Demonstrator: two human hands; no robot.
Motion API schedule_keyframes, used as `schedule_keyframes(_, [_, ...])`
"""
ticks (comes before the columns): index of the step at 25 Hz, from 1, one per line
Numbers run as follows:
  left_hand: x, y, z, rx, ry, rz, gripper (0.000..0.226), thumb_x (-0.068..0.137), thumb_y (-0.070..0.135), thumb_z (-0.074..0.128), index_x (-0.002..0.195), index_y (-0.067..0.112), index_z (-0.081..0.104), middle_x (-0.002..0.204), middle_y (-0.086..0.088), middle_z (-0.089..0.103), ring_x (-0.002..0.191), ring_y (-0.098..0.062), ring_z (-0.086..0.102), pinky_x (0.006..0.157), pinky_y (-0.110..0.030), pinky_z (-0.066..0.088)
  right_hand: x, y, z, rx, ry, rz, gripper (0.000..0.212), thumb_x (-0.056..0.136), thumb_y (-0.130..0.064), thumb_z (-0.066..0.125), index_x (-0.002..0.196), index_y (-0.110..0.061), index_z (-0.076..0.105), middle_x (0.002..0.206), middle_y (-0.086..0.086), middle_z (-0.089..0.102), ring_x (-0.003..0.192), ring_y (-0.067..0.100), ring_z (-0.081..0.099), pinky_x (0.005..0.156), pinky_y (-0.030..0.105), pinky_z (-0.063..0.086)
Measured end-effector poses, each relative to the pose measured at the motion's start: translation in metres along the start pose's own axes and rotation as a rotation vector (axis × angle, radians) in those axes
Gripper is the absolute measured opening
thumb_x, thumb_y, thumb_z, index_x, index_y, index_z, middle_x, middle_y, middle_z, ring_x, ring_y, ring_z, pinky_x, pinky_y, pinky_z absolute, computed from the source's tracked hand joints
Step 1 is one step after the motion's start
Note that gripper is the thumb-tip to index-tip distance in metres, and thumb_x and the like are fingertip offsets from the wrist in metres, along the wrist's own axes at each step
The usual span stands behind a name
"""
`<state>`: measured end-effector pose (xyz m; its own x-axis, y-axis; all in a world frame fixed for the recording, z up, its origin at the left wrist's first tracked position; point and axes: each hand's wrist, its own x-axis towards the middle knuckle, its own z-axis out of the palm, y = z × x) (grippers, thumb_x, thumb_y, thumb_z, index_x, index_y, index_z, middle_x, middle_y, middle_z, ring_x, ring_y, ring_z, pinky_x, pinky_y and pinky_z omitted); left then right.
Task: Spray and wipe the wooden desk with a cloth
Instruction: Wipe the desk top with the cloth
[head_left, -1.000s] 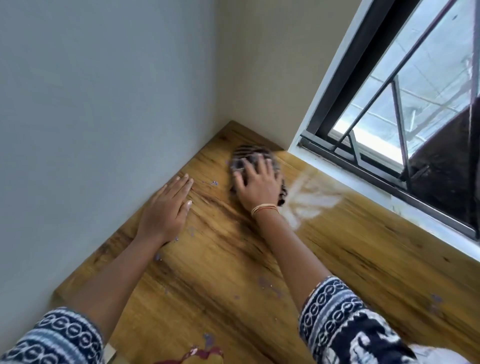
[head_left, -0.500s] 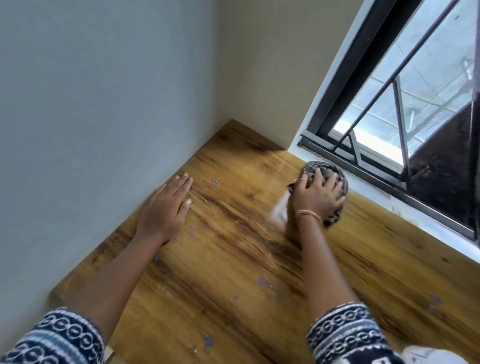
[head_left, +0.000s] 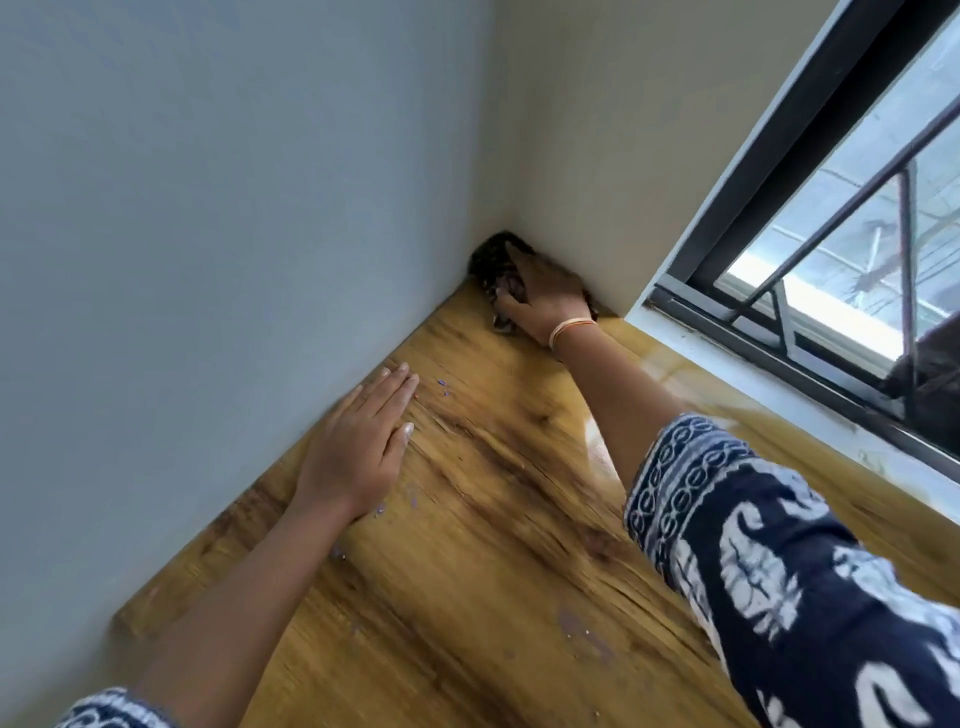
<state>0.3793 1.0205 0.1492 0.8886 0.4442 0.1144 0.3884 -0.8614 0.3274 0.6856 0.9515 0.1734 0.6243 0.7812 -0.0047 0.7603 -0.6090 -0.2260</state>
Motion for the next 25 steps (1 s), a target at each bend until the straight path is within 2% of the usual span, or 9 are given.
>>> schedule_keyframes(5, [0.000, 0.000, 0.000, -0.004, -0.002, -0.005, 0.056, 0.098, 0.033, 0.034, 0.153, 0.021, 0.030, 0.160, 0.007, 0.023, 0.148, -0.006, 0.017, 0.121, -0.029, 0.013, -0.021, -0.056, 0.017, 0.094, 0.089, 0.067, 0.073, 0.081, -0.049, 0.036, 0.145, -0.013, 0.044, 0.144, 0.013, 0.050, 0.131, 0.033, 0.045, 0.104, 0.042, 0.038])
schedule_keyframes(7, [0.003, 0.002, -0.001, 0.014, -0.011, 0.006, 0.056, 0.099, 0.033, 0.035, 0.153, 0.019, 0.031, 0.160, 0.004, 0.027, 0.148, -0.010, 0.020, 0.121, -0.032, 0.017, -0.050, -0.073, 0.023, 0.144, 0.044, -0.225, 0.068, 0.079, -0.044, 0.041, 0.136, -0.008, 0.053, 0.135, 0.015, 0.056, 0.123, 0.035, 0.051, 0.101, 0.041, 0.042])
schedule_keyframes(10, [0.003, 0.001, -0.001, 0.023, -0.018, -0.006, 0.055, 0.099, 0.033, 0.037, 0.152, 0.019, 0.033, 0.158, 0.001, 0.033, 0.147, -0.014, 0.025, 0.120, -0.031, 0.018, -0.057, -0.050, 0.022, 0.113, -0.106, -0.710, 0.061, 0.082, -0.039, 0.049, 0.137, -0.012, 0.054, 0.139, 0.015, 0.055, 0.125, 0.031, 0.052, 0.103, 0.038, 0.041])
schedule_keyframes(11, [0.002, 0.001, -0.002, 0.019, -0.019, -0.010, 0.055, 0.099, 0.033, 0.038, 0.152, 0.019, 0.033, 0.158, 0.001, 0.032, 0.147, -0.014, 0.025, 0.119, -0.031, 0.017, -0.044, -0.037, 0.017, 0.088, -0.103, -0.699, 0.065, 0.082, -0.042, 0.046, 0.140, -0.013, 0.052, 0.141, 0.016, 0.053, 0.128, 0.031, 0.050, 0.105, 0.038, 0.039])
schedule_keyframes(14, [0.001, 0.001, -0.001, 0.011, -0.007, -0.012, 0.054, 0.099, 0.031, 0.040, 0.152, 0.020, 0.032, 0.159, 0.004, 0.028, 0.148, -0.011, 0.021, 0.119, -0.026, 0.012, 0.006, -0.009, 0.005, 0.049, -0.001, -0.209, 0.077, 0.077, -0.052, 0.036, 0.141, -0.012, 0.048, 0.140, 0.018, 0.053, 0.127, 0.036, 0.050, 0.105, 0.040, 0.040])
schedule_keyframes(16, [0.002, 0.000, -0.001, -0.003, 0.003, -0.018, 0.054, 0.099, 0.030, 0.041, 0.152, 0.020, 0.032, 0.159, 0.005, 0.027, 0.148, -0.010, 0.020, 0.119, -0.025, 0.010, 0.024, -0.019, 0.006, 0.019, 0.066, 0.045, 0.069, 0.082, -0.049, 0.042, 0.139, -0.010, 0.047, 0.137, 0.018, 0.052, 0.123, 0.037, 0.049, 0.101, 0.041, 0.039])
schedule_keyframes(19, [0.001, 0.002, -0.003, -0.003, -0.001, -0.011, 0.055, 0.098, 0.031, 0.040, 0.152, 0.020, 0.034, 0.159, 0.004, 0.029, 0.147, -0.011, 0.023, 0.120, -0.029, 0.015, -0.004, -0.069, 0.018, 0.042, 0.108, 0.147, 0.055, 0.086, -0.040, 0.044, 0.130, -0.008, 0.051, 0.131, 0.017, 0.053, 0.118, 0.037, 0.050, 0.093, 0.041, 0.039])
schedule_keyframes(23, [0.002, 0.003, -0.003, 0.013, -0.014, -0.018, 0.055, 0.097, 0.033, 0.038, 0.150, 0.018, 0.036, 0.156, 0.000, 0.036, 0.145, -0.015, 0.029, 0.120, -0.032, 0.019, -0.090, -0.074, 0.033, 0.070, 0.048, -0.411, 0.056, 0.089, -0.040, 0.045, 0.138, -0.015, 0.051, 0.138, 0.010, 0.054, 0.125, 0.030, 0.049, 0.103, 0.040, 0.038])
schedule_keyframes(25, [0.001, 0.004, -0.004, 0.009, -0.008, -0.022, 0.055, 0.097, 0.032, 0.040, 0.150, 0.019, 0.036, 0.155, 0.000, 0.037, 0.145, -0.014, 0.029, 0.120, -0.032, 0.019, -0.081, -0.045, 0.025, 0.027, -0.026, -0.549, 0.059, 0.089, -0.047, 0.044, 0.143, -0.023, 0.048, 0.143, 0.006, 0.051, 0.128, 0.026, 0.048, 0.104, 0.039, 0.039])
